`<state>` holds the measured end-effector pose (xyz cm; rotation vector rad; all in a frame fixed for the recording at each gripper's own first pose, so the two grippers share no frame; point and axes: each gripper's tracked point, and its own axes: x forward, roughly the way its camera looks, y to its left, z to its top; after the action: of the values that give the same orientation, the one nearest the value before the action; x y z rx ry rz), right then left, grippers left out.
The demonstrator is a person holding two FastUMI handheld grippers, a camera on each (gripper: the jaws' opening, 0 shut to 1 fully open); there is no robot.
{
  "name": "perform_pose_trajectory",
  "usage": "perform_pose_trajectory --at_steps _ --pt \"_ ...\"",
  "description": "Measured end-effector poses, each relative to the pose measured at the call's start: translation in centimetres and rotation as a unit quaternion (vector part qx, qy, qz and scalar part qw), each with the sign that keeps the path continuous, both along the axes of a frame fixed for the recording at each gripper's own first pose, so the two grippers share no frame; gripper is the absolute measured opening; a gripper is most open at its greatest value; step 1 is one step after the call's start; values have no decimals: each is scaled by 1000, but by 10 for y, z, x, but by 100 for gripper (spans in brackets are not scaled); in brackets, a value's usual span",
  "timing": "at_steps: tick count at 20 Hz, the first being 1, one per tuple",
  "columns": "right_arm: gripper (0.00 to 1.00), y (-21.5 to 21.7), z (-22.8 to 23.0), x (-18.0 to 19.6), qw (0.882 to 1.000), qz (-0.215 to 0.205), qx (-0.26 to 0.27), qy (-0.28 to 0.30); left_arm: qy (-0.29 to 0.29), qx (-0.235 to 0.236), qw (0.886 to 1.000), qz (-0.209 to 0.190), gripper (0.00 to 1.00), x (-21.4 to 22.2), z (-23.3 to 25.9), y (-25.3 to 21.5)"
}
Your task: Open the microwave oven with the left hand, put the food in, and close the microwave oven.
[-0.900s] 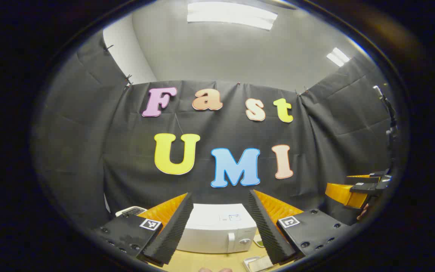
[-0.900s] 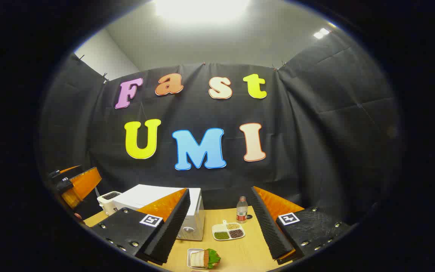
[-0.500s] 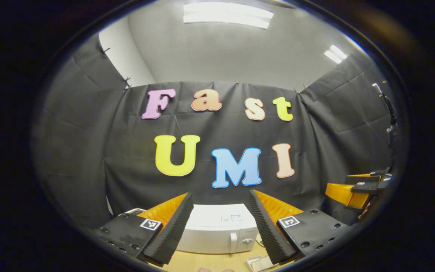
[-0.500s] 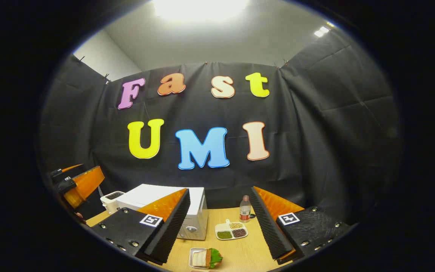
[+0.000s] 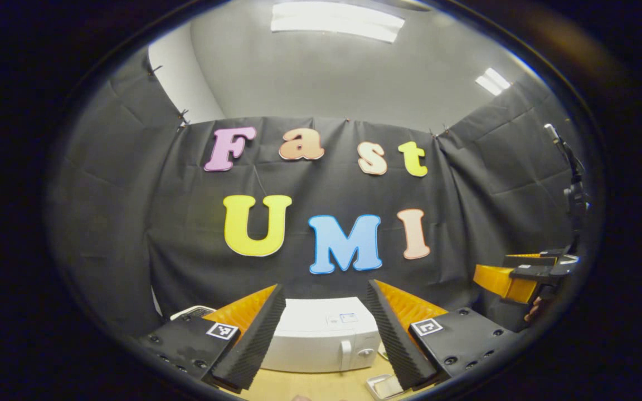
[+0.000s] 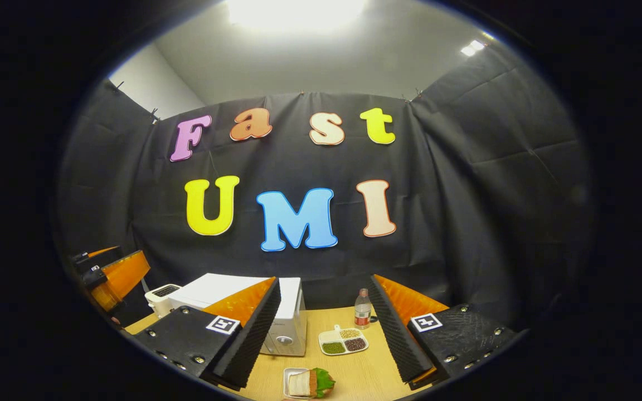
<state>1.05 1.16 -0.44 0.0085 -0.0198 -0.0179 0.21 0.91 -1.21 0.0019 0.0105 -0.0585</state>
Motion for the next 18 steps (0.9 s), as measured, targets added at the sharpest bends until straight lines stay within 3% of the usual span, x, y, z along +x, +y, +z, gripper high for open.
perform_pose_trajectory --at_steps 3,5,6,7,10,18 --pt "96 2 3 5 1000 8 1 -5 8 -4 1000 1 92 7 -13 -1" --pt "95 -2 1 9 1000 17 0 -3 14 -7 1000 11 97 17 -26 -4" --pt "95 -5 0 10 1000 18 -2 -2 22 -9 1000 11 93 21 -39 -9" --pt "95 -9 -1 13 1000 18 -3 -1 28 -11 999 10 100 28 -53 -14" --pt "95 -21 -14 20 1000 17 -6 17 72 -10 997 -9 97 48 -110 -37" --pt "95 -61 -50 29 998 -14 -7 68 142 0 989 -35 100 101 -237 -62"
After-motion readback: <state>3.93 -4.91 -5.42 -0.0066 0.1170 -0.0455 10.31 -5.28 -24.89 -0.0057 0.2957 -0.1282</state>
